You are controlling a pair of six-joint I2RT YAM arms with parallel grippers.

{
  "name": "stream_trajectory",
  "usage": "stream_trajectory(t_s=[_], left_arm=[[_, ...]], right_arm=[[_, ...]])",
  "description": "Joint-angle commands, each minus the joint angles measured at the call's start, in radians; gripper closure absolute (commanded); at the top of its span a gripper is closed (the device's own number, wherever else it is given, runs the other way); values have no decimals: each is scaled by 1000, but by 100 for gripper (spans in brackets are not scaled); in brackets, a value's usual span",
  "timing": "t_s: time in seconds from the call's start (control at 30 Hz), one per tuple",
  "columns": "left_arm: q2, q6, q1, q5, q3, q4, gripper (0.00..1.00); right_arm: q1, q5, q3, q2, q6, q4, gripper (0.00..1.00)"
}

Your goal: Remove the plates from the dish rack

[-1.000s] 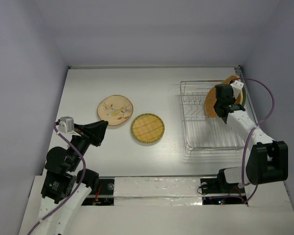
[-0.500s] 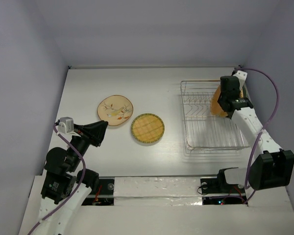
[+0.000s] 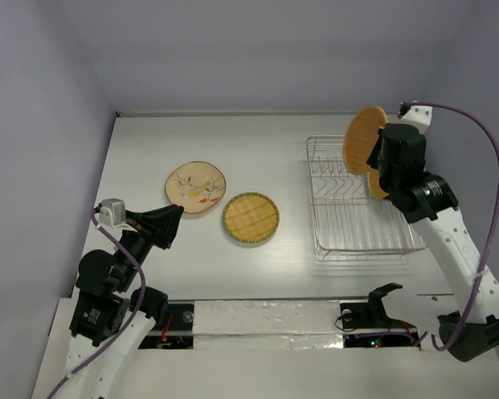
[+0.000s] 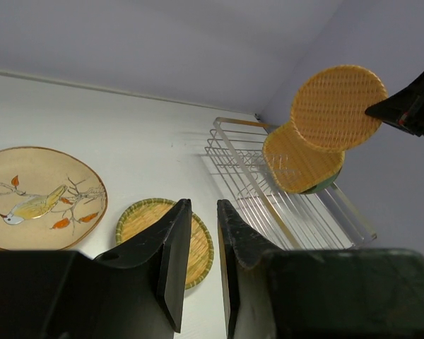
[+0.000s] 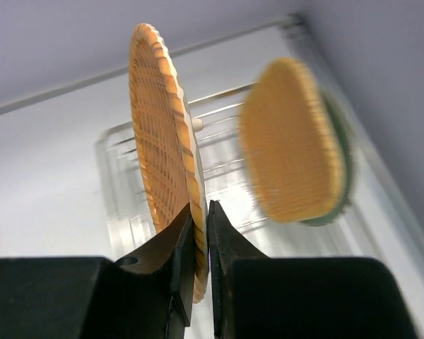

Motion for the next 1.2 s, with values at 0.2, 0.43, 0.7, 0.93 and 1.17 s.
stream_trajectory(t_s=[0.2,0.43,0.7,0.93,1.17], left_arm=[[29,-4,6,-8,2,45,81],[43,-7,6,-25,2,41,81],[60,-9,6,-33,2,36,80],[51,-10,6,-38,3,35,79],[54,-10,6,-36,2,36,79]], right_arm=[[273,-465,-163,17,258,380,100],[379,-637,-292,191,424,677,100],[413,-691,-376,359,528,829,100],[413,-665,-465,386,562,861,98],[413,-596,-547,376,588,885,90]])
